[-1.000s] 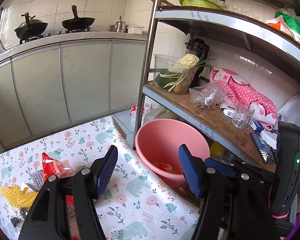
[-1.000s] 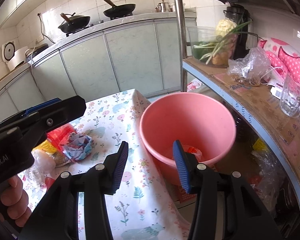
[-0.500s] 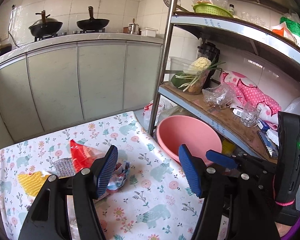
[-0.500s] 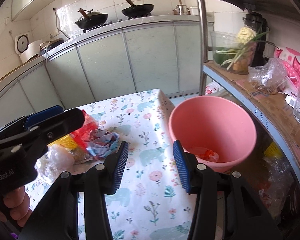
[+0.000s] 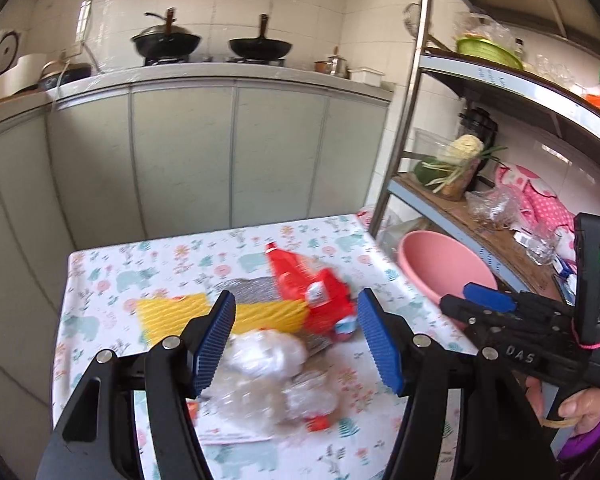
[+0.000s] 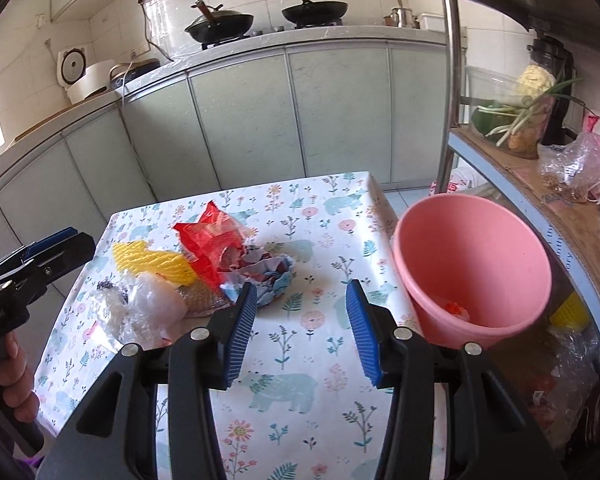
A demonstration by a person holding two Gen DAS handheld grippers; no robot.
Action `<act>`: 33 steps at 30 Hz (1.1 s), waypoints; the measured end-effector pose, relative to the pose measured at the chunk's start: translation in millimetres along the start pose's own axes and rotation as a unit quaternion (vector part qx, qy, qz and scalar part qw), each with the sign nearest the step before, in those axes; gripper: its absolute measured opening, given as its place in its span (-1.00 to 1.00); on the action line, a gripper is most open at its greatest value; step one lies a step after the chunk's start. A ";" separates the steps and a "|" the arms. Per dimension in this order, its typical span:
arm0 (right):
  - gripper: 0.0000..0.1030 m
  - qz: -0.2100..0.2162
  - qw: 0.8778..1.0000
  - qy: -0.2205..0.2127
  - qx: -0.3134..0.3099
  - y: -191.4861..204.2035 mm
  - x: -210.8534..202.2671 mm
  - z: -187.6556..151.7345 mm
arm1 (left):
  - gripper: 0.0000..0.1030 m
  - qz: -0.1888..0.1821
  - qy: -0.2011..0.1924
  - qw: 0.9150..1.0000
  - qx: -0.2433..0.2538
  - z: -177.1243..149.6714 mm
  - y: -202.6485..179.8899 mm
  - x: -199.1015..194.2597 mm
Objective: Collect trash
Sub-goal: 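Move both open grippers back over the trash on the table, then grasp a yellow foam fruit net with the left gripper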
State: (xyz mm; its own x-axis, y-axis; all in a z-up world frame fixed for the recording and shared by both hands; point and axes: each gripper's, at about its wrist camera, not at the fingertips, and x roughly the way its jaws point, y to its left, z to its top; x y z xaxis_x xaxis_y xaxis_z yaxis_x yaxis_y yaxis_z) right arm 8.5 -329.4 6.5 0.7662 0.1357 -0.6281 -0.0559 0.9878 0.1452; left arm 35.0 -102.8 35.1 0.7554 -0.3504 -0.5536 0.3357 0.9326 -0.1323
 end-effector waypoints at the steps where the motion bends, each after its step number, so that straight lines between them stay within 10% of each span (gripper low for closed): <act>1: -0.08 0.003 1.000 0.002 -0.004 2.8 1.8 -0.2 | 0.21 0.007 0.002 1.000 -0.006 -2.9 7.8 -1.3; 15: -0.08 0.038 0.999 0.015 -0.031 30.3 17.9 -0.6 | 0.21 0.072 0.028 0.995 -0.062 -23.2 96.1 9.3; 33: -0.08 0.044 0.998 0.034 -0.040 37.7 36.4 -0.4 | 0.08 0.012 0.099 0.988 -0.119 -17.5 151.0 98.7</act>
State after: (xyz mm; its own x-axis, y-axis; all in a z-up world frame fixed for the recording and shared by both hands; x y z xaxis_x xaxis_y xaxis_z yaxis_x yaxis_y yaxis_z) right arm 34.0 -287.2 -11.3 0.7113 0.2246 -0.6660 -0.1742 0.9743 0.1425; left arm 150.4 4.9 -53.9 0.6285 -0.3259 -0.7062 0.1586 0.9426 -0.2939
